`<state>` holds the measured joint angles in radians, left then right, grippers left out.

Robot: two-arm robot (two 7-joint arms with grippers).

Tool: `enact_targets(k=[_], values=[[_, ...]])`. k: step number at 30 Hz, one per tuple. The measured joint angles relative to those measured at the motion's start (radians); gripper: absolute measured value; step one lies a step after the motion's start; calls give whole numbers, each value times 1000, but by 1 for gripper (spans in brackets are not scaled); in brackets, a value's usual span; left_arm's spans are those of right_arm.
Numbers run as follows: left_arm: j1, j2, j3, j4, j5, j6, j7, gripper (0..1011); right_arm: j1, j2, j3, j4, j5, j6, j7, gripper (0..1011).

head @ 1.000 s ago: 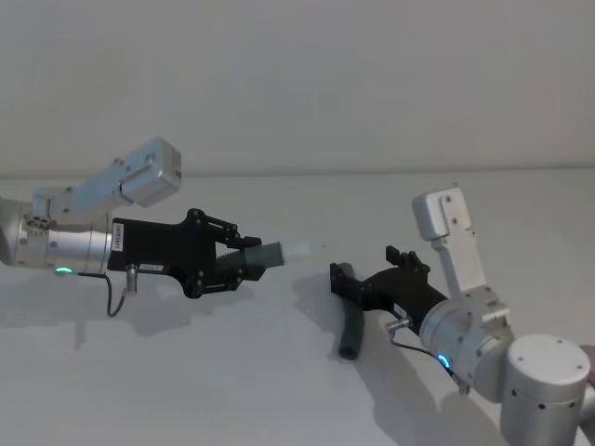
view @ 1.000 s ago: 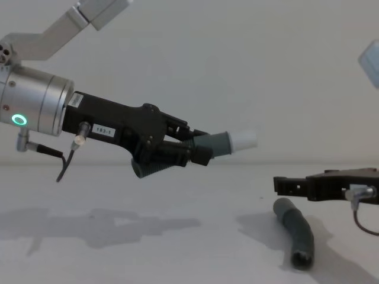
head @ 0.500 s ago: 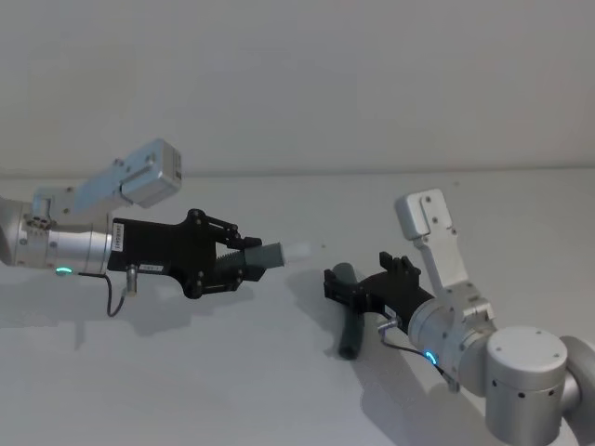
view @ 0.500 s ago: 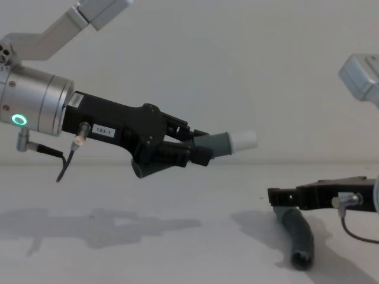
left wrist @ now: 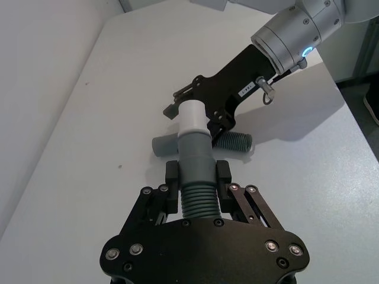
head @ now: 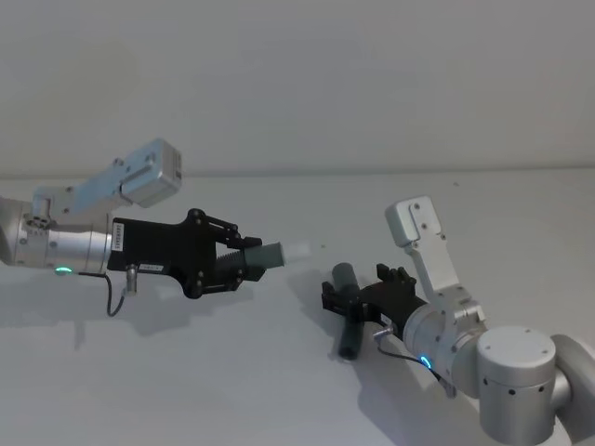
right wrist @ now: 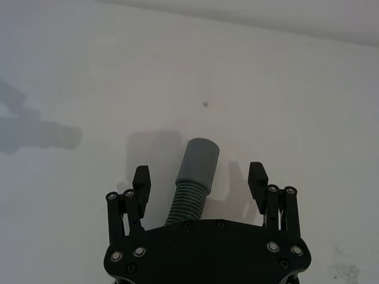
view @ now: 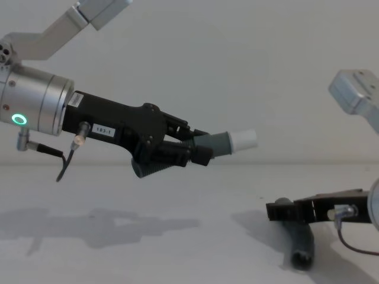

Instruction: Use both hands to pick up one end of the pipe from the table, align the ends, and insert them.

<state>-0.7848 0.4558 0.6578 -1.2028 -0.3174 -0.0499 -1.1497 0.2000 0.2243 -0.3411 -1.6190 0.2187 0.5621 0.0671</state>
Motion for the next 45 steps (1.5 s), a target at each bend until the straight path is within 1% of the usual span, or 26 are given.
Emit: enact_targets(k=[10,26,30,32,35,36,38,39,40,41,45], values=[[0,0,0,0,0,0,0,336,1,-6,1,12,-3,20,12,1002],[0,0,0,0,0,0,0,336,2,-6,-6,5,-15,24,33,1002],[0,0,0,0,0,0,0,336,3,-6,-7,3,-17,25,36,939],[0,0,0,0,0,0,0,336,3,-6,-8,2,-18,25,38,862],[0,0,0,0,0,0,0,336,3,-6,-8,1,-19,25,39,805],[0,0,0,0,0,0,0,336,3,-6,-8,1,-19,25,39,748],[0,0,0,0,0,0,0,336,4,-5,-9,1,-20,25,39,692],[0,0,0,0,0,0,0,336,4,-5,-9,0,-20,25,40,692],[0,0,0,0,0,0,0,336,4,-5,-9,0,-20,25,40,627],[0,0,0,0,0,0,0,336,4,-5,-9,0,-20,25,40,589],[0,0,0,0,0,0,0,336,4,-5,-9,0,-21,25,42,468]])
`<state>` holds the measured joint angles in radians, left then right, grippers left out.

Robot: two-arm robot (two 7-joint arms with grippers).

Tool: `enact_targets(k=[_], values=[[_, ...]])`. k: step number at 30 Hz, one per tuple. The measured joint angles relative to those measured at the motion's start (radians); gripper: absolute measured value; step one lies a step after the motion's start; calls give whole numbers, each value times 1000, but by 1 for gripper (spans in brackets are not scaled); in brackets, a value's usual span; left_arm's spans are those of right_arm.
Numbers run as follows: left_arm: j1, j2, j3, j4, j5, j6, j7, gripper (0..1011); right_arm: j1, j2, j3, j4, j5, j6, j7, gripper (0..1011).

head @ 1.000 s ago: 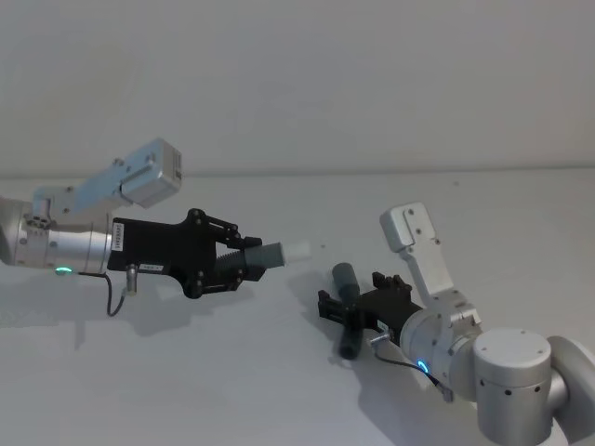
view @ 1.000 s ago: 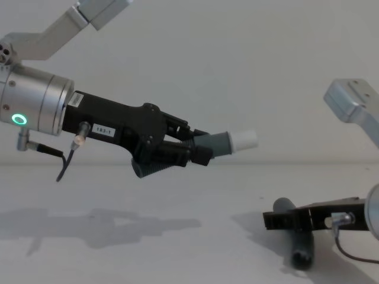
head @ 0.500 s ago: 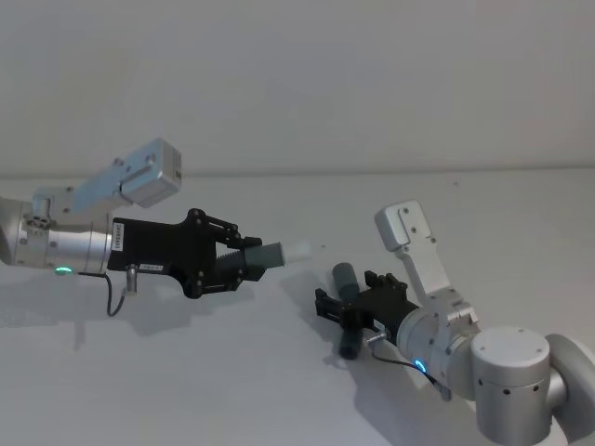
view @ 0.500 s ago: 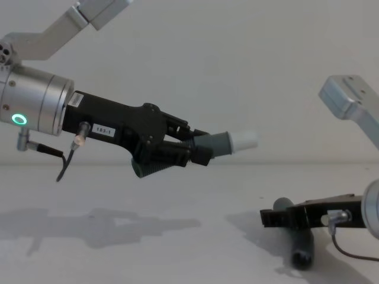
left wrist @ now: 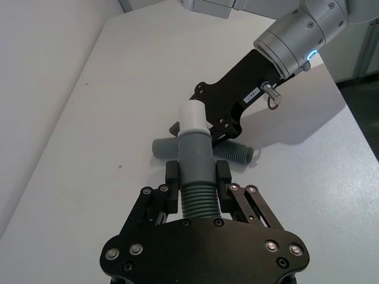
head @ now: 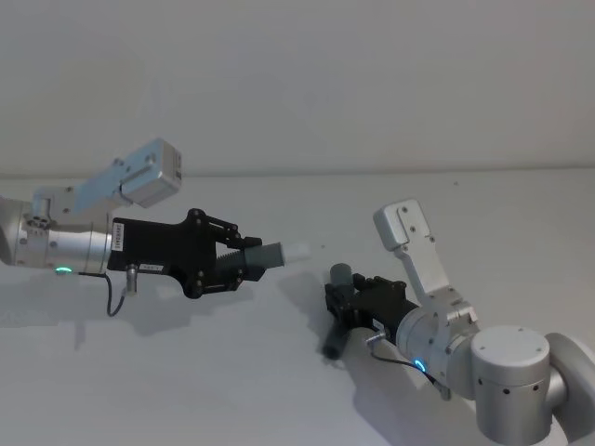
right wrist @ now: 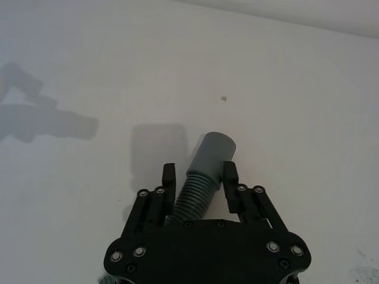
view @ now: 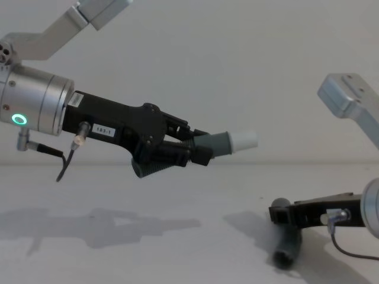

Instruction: Use both hands to pick up one end of the pipe from the table, align the ends, and insert them.

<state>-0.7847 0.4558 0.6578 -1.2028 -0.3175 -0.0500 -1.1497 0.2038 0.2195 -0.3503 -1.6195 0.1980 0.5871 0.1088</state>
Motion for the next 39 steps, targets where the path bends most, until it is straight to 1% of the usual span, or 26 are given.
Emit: enact_targets(k=[3,4,5,6,7,8,9,11,12,13,14,18,20,21,22,23,24,26,27,29,30,33,34,39], values=[[0,0,0,0,0,0,0,336,0,0,0,0,0,0,0,357],[0,0,0,0,0,0,0,336,0,0,0,-1,0,0,0,357],[0,0,0,0,0,0,0,336,0,0,0,-1,0,0,1,304],[0,0,0,0,0,0,0,336,0,0,0,-1,0,0,1,294],[0,0,0,0,0,0,0,336,0,0,0,-1,-1,0,1,252],[0,0,0,0,0,0,0,336,0,0,0,-1,-1,-1,1,252],[0,0,0,0,0,0,0,336,0,0,-1,-2,-1,-1,1,203],[0,0,0,0,0,0,0,336,0,0,-1,-2,-1,-1,1,151],[0,0,0,0,0,0,0,336,0,0,-1,-2,-1,-1,1,151],[0,0,0,0,0,0,0,336,0,0,-1,-2,-1,-1,2,97],[0,0,0,0,0,0,0,336,0,0,-1,-2,-1,-1,2,104],[0,0,0,0,0,0,0,336,0,0,-1,-2,-1,-1,2,223],[0,0,0,0,0,0,0,336,0,0,-1,-2,-1,0,2,302],[0,0,0,0,0,0,0,336,0,0,-1,-1,-1,0,2,316],[0,0,0,0,0,0,0,336,0,0,-1,-1,-1,0,2,375],[0,0,0,0,0,0,0,336,0,0,-1,-1,-1,0,2,375],[0,0,0,0,0,0,0,336,0,0,-1,-1,-1,0,2,429],[0,0,0,0,0,0,0,336,0,0,-1,-1,-1,0,2,468],[0,0,0,0,0,0,0,336,0,0,-1,-1,-1,0,2,525],[0,0,0,0,0,0,0,336,0,0,-1,-1,-1,0,2,572],[0,0,0,0,0,0,0,336,0,0,-1,-1,-1,0,2,634],[0,0,0,0,0,0,0,336,0,0,-1,-1,-1,0,2,697],[0,0,0,0,0,0,0,336,0,0,-1,-1,-1,0,2,761],[0,0,0,0,0,0,0,336,0,0,-1,-1,-1,0,2,907]])
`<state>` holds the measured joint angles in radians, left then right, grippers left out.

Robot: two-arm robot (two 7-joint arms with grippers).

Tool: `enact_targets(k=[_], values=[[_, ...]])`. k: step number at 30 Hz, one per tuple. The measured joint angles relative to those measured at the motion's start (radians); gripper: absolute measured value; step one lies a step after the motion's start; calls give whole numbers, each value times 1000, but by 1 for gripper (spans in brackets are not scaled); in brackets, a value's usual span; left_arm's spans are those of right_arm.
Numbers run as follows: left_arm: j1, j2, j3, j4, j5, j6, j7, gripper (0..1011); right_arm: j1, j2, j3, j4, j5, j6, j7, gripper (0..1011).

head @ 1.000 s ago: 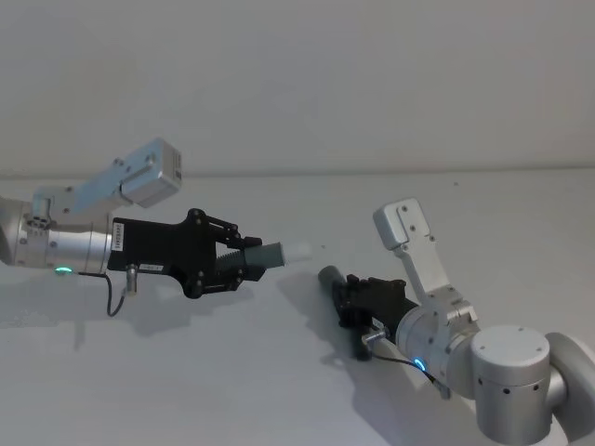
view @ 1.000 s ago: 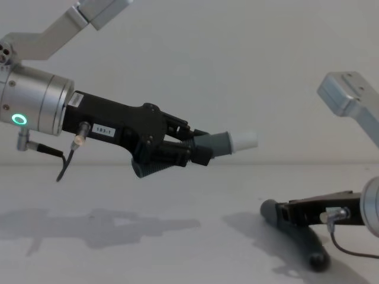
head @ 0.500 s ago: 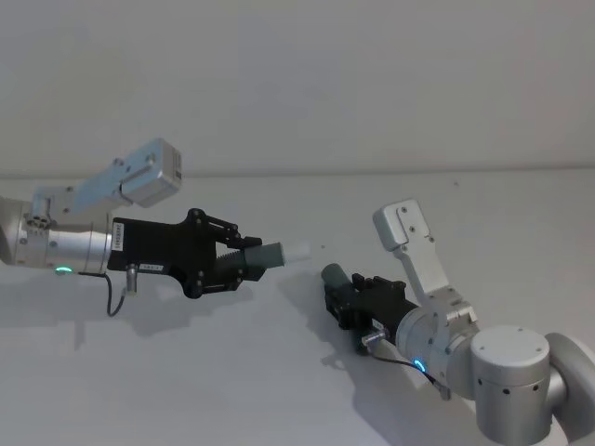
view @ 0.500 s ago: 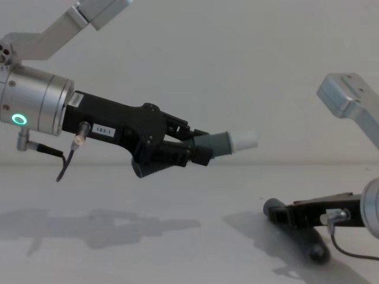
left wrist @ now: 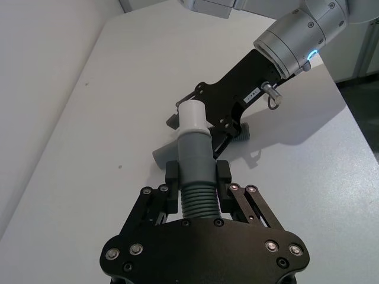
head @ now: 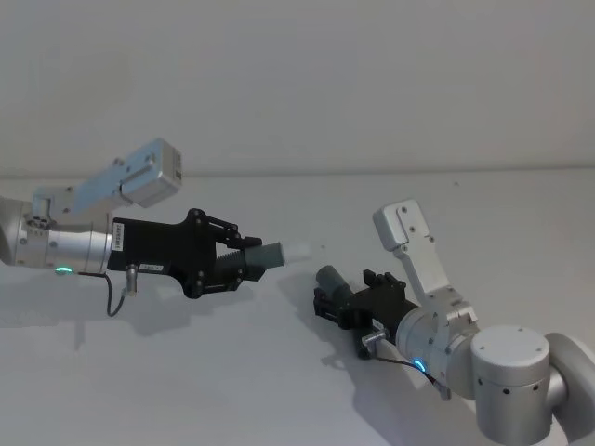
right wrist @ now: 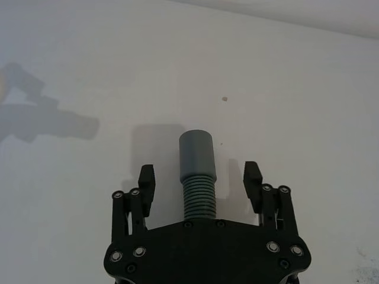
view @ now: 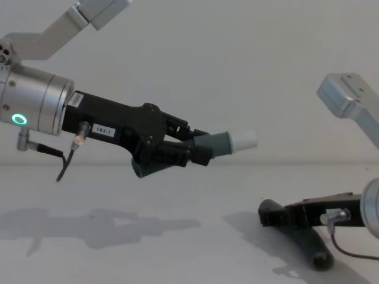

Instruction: Use both hands to pick up one end of the pipe from the table, align the ends, and insert them.

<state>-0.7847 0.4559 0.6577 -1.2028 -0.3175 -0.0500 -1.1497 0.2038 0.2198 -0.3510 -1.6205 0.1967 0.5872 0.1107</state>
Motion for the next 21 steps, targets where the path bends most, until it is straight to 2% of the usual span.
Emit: enact_targets(k=[5,21], values=[[0,0,0,0,0,0,0,336,0,0,0,0,0,0,0,1005],[0,0,0,0,0,0,0,336,-1,0,2,-5,2,21,18,1002]])
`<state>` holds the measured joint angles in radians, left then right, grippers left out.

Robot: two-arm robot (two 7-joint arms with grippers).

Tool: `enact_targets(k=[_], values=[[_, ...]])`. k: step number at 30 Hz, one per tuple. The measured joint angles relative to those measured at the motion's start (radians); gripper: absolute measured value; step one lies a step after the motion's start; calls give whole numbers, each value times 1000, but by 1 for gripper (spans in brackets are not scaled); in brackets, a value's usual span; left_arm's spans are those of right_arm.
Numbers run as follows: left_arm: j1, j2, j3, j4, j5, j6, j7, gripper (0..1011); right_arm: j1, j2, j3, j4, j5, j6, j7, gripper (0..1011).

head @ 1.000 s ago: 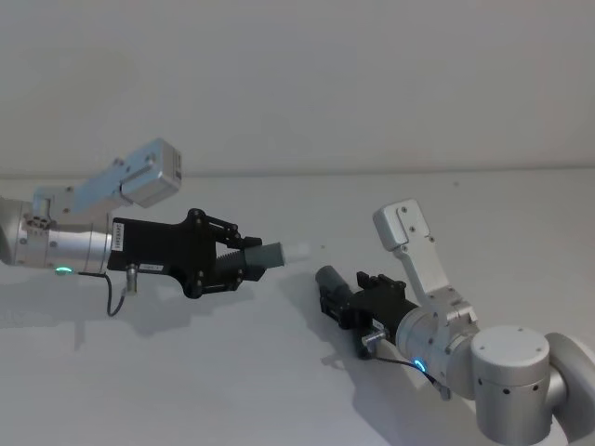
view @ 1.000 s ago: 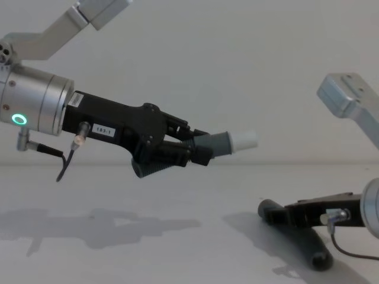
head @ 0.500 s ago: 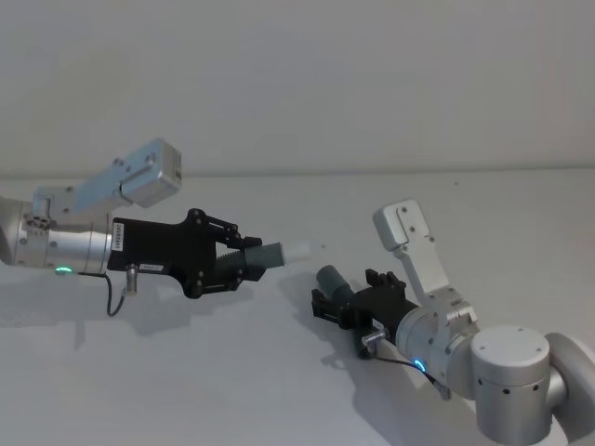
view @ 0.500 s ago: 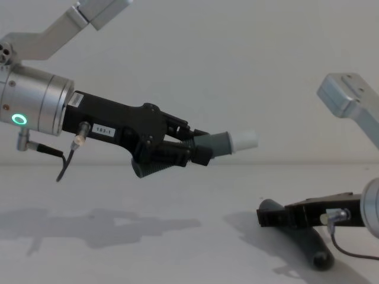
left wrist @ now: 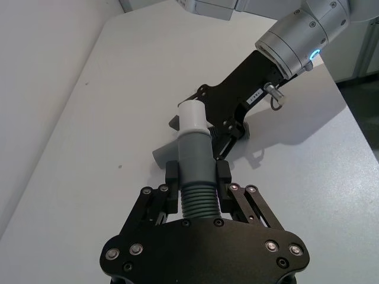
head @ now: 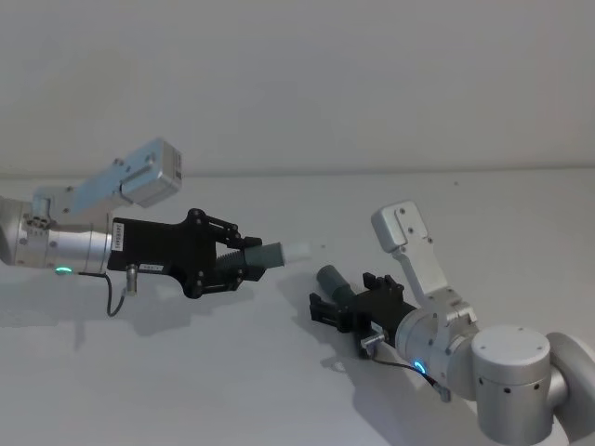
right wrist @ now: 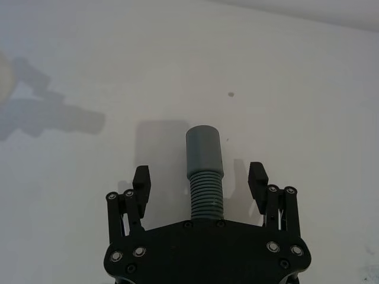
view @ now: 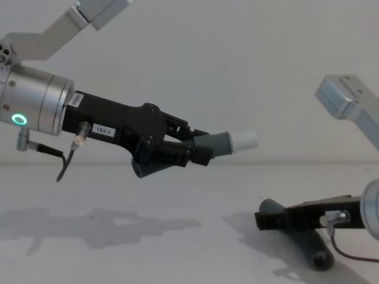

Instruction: Use both hands to pick up one end of the pipe from the table, align the ends, and insert them.

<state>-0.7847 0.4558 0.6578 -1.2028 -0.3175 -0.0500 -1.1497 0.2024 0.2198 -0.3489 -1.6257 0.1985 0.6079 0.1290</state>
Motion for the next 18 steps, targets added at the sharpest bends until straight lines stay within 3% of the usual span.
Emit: enact_targets(k=[18], values=[[0,0,0,0,0,0,0,336,4,-2,4,3,-1,24,13,1002]])
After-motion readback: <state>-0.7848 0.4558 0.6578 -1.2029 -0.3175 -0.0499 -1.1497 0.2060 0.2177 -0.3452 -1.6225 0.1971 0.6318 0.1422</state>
